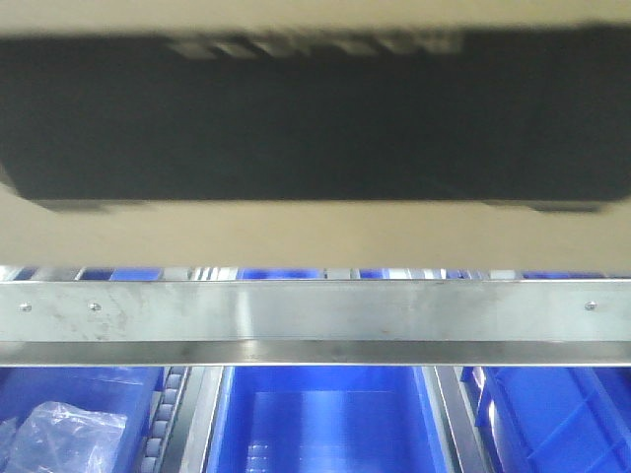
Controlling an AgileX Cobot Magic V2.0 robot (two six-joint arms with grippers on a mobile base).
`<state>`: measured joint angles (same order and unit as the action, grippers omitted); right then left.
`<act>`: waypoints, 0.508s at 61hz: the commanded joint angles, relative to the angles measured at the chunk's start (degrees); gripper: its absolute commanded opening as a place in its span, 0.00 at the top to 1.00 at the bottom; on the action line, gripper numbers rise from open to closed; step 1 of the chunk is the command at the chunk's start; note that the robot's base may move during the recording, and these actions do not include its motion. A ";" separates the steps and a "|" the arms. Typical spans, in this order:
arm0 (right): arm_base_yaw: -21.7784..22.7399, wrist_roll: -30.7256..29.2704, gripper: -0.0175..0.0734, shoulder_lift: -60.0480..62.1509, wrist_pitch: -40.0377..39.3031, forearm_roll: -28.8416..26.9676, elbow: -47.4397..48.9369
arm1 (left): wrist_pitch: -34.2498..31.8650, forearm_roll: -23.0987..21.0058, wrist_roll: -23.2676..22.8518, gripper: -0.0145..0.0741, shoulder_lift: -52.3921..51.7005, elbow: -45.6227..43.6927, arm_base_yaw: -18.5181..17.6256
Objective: Grab box from left shelf to table start
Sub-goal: 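Lift the box with both grippers and pull it off the shelf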
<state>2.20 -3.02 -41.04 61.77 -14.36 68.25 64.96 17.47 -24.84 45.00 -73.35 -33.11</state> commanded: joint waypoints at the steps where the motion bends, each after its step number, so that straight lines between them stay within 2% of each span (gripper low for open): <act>1: 0.05 -1.46 0.79 -0.08 -5.63 0.01 1.76 | -8.61 0.37 -1.08 0.93 -2.53 -2.21 -0.38; 31: 0.05 -1.55 0.79 -0.08 -6.94 -0.06 1.76 | -5.79 0.63 -0.39 0.93 -4.42 -2.21 -0.38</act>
<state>2.12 -3.34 -41.04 61.98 -16.63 68.25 67.68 17.68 -24.61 41.97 -73.14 -33.11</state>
